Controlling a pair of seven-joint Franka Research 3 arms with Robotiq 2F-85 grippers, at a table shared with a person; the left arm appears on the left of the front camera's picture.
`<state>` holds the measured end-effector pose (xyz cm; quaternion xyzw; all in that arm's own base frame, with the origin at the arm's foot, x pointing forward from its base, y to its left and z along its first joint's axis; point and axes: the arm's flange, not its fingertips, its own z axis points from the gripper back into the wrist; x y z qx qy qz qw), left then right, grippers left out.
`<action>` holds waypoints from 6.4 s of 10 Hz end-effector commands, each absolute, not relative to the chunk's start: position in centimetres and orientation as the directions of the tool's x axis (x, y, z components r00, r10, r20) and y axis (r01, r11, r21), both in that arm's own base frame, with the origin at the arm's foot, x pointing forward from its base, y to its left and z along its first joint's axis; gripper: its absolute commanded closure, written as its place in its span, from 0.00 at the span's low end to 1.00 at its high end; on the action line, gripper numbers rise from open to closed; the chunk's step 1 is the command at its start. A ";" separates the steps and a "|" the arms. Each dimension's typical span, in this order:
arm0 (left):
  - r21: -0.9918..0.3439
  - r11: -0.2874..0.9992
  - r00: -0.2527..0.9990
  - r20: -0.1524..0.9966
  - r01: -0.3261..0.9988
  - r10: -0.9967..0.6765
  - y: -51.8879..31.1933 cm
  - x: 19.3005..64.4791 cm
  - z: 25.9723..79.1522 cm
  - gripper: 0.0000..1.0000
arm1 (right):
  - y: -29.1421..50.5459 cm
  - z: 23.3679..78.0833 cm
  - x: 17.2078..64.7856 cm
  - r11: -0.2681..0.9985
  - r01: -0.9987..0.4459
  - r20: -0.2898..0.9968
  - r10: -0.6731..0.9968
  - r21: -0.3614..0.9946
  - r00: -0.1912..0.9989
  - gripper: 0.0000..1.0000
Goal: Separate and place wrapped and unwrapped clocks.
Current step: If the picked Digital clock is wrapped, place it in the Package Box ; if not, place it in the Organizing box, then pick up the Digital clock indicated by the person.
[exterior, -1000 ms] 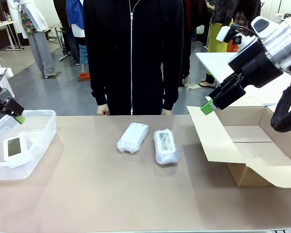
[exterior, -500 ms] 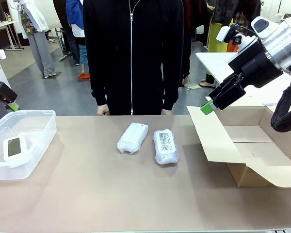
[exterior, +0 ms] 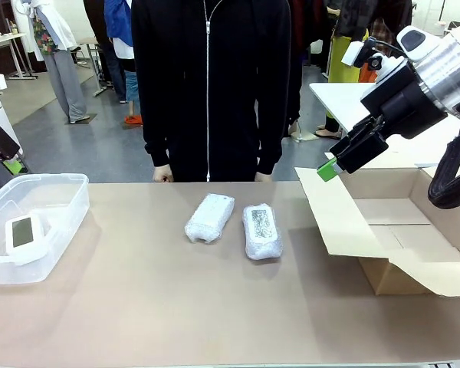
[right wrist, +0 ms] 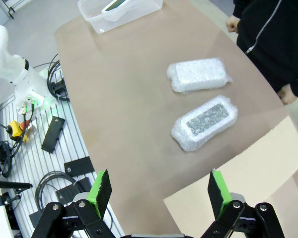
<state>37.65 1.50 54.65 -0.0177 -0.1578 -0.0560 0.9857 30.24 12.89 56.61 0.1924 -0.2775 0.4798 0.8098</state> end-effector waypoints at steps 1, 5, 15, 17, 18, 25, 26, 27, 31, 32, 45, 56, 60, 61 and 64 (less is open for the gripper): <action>-0.016 0.999 0.974 0.220 0.050 -0.045 1.3 37.7 54.6 0.00 | 12.8 56.5 30.2 0.464 -0.884 0.631 0.671 0.053 0.390 0.00; -0.017 0.993 0.944 0.313 0.116 -0.105 1.5 37.7 54.7 0.00 | 12.8 56.5 30.2 0.464 -0.884 0.631 0.671 0.053 0.390 0.00; 0.002 0.983 0.935 0.309 0.183 -0.175 -0.8 38.3 55.1 0.00 | 12.8 56.5 30.2 0.464 -0.884 0.631 0.671 0.053 0.390 0.00; -0.066 0.931 0.882 0.352 0.358 -0.314 -5.8 37.4 55.9 0.00 | 12.8 56.5 30.2 0.464 -0.884 0.631 0.671 0.053 0.390 0.00; -0.094 0.901 0.851 0.381 0.424 -0.361 -7.6 37.1 56.4 0.00 | 12.8 56.5 30.2 0.464 -0.884 0.631 0.671 0.053 0.390 0.00; -0.172 0.634 0.628 0.473 0.754 -0.618 -12.5 31.7 57.4 0.00 | 12.8 56.5 30.2 0.464 -0.884 0.631 0.671 0.053 0.390 0.00; -0.165 0.614 0.607 0.477 0.772 -0.636 -12.4 31.3 57.4 0.00 | 12.8 56.5 30.2 0.464 -0.884 0.631 0.671 0.053 0.390 0.00; -0.134 0.602 0.585 0.473 0.787 -0.659 -12.3 30.7 57.4 0.00 | 12.8 56.5 30.2 0.464 -0.884 0.631 0.671 0.053 0.390 0.00; -0.091 0.602 0.570 0.458 0.793 -0.682 -12.2 30.5 56.9 0.00 | 12.8 56.5 30.2 0.464 -0.884 0.631 0.671 0.053 0.390 0.00; -0.127 0.613 0.591 0.475 0.780 -0.652 -12.5 30.4 57.7 0.00 | 12.8 56.5 30.2 0.464 -0.884 0.631 0.671 0.053 0.390 0.00; -0.127 0.613 0.591 0.475 0.780 -0.652 -12.5 30.4 57.7 0.00 | 12.8 56.5 30.2 0.464 -0.884 0.631 0.671 0.053 0.390 0.00; -0.127 0.613 0.591 0.475 0.780 -0.652 -12.5 30.4 57.7 0.00 | 12.8 56.5 30.2 0.464 -0.884 0.631 0.671 0.053 0.390 0.00; -0.127 0.613 0.591 0.475 0.780 -0.652 -12.5 30.4 57.7 0.00 | 14.6 56.9 31.7 0.536 -0.834 0.635 0.601 0.131 0.486 0.00; -0.127 0.613 0.591 0.475 0.780 -0.652 -12.5 30.4 57.7 0.00 | 17.7 56.3 33.4 0.664 -0.730 0.598 0.522 0.163 0.608 0.00; -0.127 0.613 0.591 0.475 0.780 -0.652 -12.5 30.4 57.7 0.00 | 26.8 51.7 37.3 0.858 -0.507 0.445 0.424 0.081 0.789 0.00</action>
